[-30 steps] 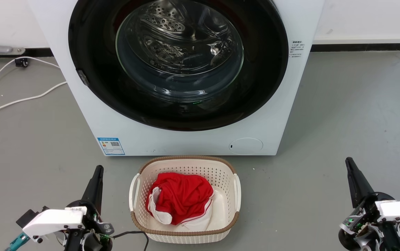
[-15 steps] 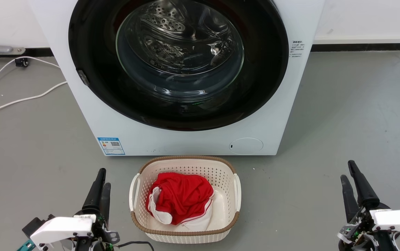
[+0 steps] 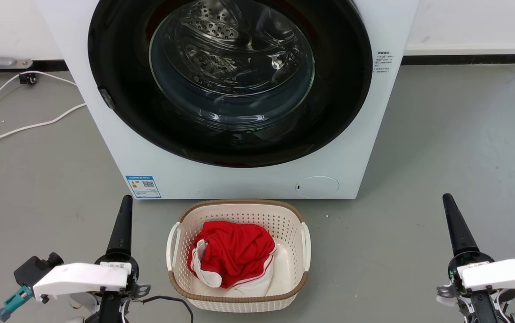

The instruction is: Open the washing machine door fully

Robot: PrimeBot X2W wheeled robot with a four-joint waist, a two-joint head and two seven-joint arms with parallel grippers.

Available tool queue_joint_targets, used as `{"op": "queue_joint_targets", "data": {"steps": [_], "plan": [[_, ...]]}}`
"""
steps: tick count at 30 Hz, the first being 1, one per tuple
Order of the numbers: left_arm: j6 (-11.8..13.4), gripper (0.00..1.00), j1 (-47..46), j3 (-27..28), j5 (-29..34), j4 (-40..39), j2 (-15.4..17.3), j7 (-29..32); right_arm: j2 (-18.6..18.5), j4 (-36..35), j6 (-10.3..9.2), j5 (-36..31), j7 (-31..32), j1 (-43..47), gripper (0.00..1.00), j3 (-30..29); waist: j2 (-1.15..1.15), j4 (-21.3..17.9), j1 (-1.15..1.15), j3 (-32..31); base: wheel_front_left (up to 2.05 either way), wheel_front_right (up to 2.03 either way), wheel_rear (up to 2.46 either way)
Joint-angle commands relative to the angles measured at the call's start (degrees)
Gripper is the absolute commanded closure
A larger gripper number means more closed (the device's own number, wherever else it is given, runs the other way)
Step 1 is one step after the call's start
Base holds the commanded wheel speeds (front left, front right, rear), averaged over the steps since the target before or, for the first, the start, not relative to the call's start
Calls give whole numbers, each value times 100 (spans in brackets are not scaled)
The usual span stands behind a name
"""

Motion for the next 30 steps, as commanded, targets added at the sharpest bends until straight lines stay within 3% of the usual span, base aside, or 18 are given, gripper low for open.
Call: {"op": "queue_joint_targets", "data": {"steps": [1,14,30], "plan": [[-7,0,-172,-4,342,-178,14,-77,-6,-193,1,-431,-80,-34,0,32,0,-1,0,5,0,0,0],[70,0,-200,-212,2061,-422,15,-356,-2,-411,1,-2423,-356,41,0,172,0,4,0,23,0,0,0],[139,0,-156,-411,3797,-396,50,-651,6,-385,1,-4006,-644,134,0,228,0,20,0,13,0,0,0]]}}
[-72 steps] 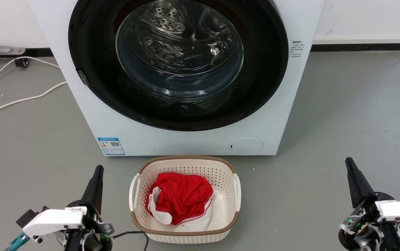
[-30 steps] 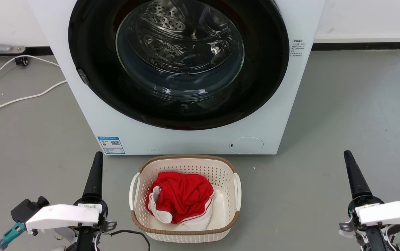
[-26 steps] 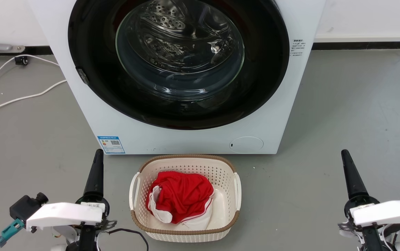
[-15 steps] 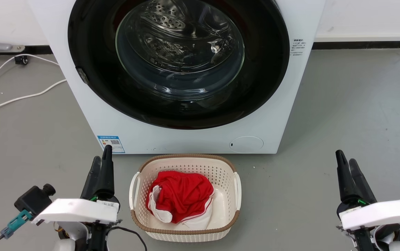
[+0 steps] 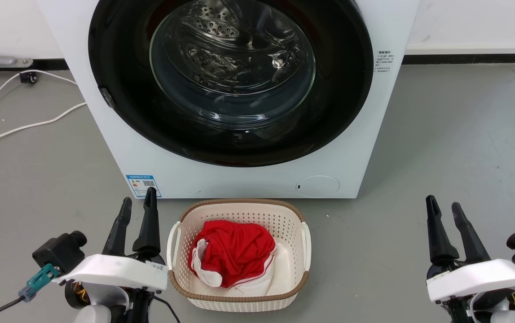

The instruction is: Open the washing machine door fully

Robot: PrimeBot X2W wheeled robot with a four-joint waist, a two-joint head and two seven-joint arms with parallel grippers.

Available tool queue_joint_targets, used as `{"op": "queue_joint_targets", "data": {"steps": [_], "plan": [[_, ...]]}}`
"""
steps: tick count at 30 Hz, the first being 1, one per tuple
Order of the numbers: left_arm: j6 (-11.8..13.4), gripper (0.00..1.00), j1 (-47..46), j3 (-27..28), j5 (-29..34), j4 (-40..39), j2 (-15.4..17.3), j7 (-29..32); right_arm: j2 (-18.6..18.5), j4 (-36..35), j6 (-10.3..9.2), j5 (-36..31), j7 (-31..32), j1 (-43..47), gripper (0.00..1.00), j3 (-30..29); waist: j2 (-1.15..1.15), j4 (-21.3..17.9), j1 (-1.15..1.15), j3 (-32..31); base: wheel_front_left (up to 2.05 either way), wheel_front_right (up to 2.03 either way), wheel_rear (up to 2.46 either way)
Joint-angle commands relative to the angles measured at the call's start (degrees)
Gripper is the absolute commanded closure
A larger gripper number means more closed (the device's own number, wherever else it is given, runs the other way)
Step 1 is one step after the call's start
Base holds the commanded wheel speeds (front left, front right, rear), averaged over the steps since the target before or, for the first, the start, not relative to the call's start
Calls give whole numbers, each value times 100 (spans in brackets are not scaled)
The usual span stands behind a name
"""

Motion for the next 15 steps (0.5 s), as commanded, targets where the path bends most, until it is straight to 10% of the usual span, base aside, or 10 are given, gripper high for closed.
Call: {"op": "queue_joint_targets", "data": {"steps": [1,15], "plan": [[24,0,-130,-42,291,-76,45,-72,3,-92,0,-317,-59,20,0,12,0,5,0,-2,0,0,0],[144,0,-158,-236,1241,-53,157,-278,8,-146,0,-1307,-90,50,0,-3,0,11,0,16,0,0,0]]}}
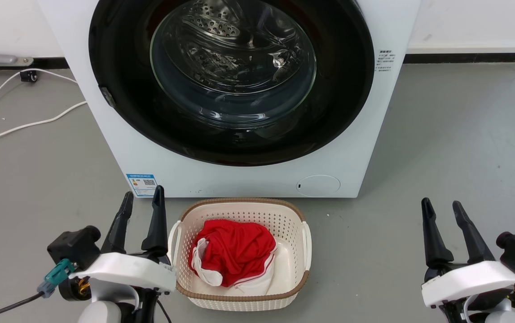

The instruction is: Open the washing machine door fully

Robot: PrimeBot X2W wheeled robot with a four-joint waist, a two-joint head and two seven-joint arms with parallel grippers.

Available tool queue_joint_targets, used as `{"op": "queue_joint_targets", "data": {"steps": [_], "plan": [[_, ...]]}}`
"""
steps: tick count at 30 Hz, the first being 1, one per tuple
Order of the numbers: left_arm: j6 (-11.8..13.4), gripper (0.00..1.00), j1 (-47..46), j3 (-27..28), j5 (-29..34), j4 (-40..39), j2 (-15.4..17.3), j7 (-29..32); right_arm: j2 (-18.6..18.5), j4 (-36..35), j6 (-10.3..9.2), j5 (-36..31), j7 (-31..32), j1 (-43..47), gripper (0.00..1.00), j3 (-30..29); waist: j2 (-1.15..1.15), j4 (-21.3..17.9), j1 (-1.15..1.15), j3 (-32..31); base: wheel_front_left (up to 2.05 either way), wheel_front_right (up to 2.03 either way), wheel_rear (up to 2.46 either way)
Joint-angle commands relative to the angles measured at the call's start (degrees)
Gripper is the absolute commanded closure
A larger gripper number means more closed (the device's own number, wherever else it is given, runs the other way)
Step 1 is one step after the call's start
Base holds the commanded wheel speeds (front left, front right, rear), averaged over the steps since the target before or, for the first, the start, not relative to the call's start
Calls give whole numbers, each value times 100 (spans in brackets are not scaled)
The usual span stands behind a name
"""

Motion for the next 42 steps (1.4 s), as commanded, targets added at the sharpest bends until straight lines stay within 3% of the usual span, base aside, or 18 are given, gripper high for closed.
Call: {"op": "queue_joint_targets", "data": {"steps": [1,42], "plan": [[28,0,-126,-44,171,-56,47,-54,7,-89,0,-186,-43,21,0,-2,0,1,0,0,0,0,0],[288,0,-26,-337,2136,94,135,-566,23,-209,-1,-2156,-312,148,0,105,0,55,0,-38,0,0,0]]}}
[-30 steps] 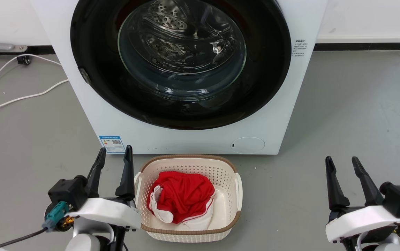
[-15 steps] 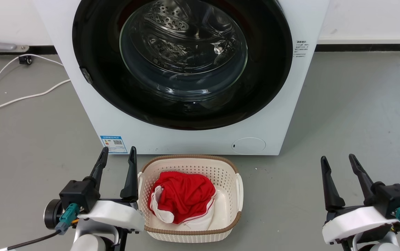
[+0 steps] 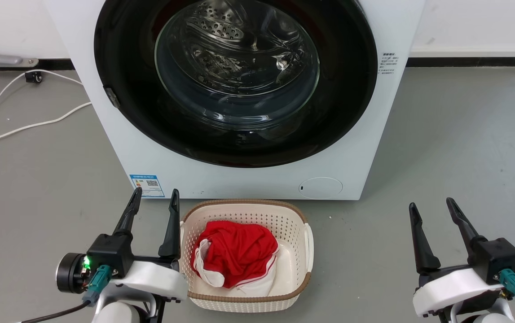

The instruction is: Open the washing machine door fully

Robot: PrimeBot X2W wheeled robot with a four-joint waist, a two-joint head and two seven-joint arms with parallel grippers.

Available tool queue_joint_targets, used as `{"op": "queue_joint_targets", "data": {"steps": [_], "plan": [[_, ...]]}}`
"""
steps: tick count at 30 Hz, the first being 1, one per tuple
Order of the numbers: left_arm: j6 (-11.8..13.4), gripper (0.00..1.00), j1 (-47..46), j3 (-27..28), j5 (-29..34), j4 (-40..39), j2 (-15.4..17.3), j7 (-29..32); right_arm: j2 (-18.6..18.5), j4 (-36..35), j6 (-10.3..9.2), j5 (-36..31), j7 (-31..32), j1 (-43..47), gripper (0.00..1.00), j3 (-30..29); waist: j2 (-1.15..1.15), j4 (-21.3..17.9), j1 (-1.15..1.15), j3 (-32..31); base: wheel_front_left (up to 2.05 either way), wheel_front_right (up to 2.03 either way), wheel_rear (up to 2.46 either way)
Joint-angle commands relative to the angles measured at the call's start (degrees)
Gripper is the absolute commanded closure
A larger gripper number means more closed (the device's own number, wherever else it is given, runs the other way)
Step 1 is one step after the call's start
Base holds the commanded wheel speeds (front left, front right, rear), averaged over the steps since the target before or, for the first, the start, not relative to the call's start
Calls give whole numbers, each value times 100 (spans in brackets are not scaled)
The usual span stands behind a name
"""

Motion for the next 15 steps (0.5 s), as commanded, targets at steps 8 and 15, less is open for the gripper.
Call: {"op": "queue_joint_targets", "data": {"steps": [8,15], "plan": [[-17,0,65,13,347,16,-40,-128,23,-20,-4,-258,-120,70,0,12,0,8,0,-6,0,0,0],[-52,0,47,48,519,63,-76,-178,25,20,-4,-380,-153,57,0,5,0,18,0,4,0,0,0]]}}
